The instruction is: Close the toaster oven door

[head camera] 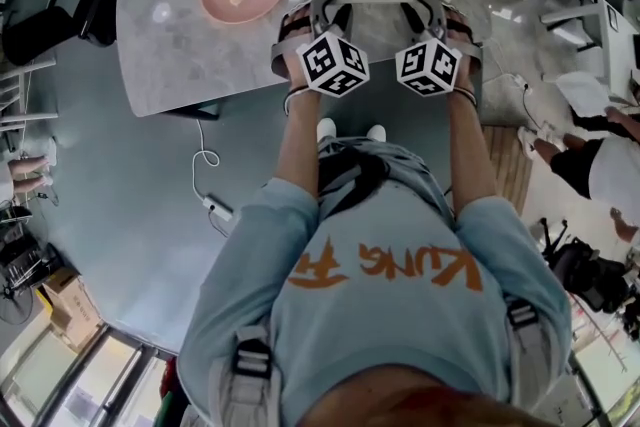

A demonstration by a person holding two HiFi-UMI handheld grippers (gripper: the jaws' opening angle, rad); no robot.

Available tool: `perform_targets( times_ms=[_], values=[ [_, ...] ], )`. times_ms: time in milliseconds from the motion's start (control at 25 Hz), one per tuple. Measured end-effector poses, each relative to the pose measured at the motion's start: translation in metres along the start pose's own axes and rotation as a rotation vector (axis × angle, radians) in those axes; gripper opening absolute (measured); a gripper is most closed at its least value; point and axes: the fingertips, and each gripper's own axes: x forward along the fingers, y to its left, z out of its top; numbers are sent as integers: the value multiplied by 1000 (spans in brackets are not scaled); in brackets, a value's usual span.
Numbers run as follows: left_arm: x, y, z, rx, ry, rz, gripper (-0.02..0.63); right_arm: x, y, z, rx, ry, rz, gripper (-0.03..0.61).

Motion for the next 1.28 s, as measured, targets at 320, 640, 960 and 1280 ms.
perform_targets(
  times_ms=[320, 640, 960, 1280],
  values=[
    [9, 24, 11, -12, -32, 21, 143, 13, -21, 10, -64, -18, -39, 132],
    [20, 47, 18, -33, -52, 28, 150, 32, -39, 18, -134, 24, -99, 134],
    [31, 66, 24, -18, -85, 61, 153, 49, -56, 25, -161, 25, -165, 130],
    [39, 77, 30, 2, -86, 97, 152, 61, -69, 27, -175, 33, -190, 130]
  ],
)
